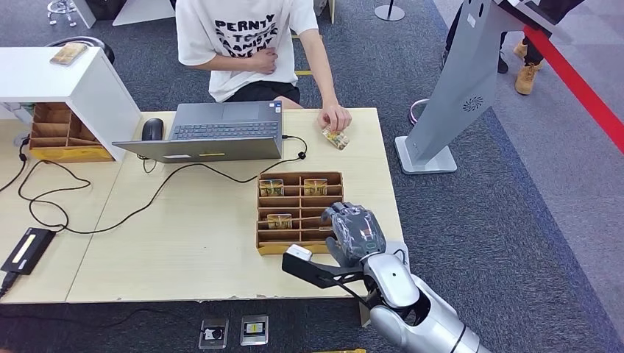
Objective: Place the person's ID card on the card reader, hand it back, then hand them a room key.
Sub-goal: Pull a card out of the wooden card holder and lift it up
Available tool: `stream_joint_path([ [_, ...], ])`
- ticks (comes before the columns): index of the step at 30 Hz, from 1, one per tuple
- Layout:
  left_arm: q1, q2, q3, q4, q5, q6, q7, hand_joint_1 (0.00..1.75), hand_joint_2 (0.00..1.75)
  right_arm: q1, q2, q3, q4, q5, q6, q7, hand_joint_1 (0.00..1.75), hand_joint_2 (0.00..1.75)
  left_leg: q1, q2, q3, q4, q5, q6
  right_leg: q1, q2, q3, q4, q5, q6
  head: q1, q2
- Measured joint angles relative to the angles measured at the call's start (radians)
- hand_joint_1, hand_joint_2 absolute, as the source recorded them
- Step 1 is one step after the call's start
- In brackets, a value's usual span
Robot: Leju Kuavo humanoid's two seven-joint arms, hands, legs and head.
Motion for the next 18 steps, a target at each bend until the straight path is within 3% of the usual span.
stream_joint_path([
  [18, 0.000, 0.000, 0.000, 0.000, 0.003, 0.000, 0.000, 0.00, 0.00, -0.039, 0.036, 0.022, 0.076, -0.030, -0.005, -0.042, 0.82, 1.75, 0.000, 0.000, 0.000, 0.000, 0.000, 0.000, 0.000, 0.000, 0.000, 0.000, 0.000, 0.000, 0.000, 0.000],
])
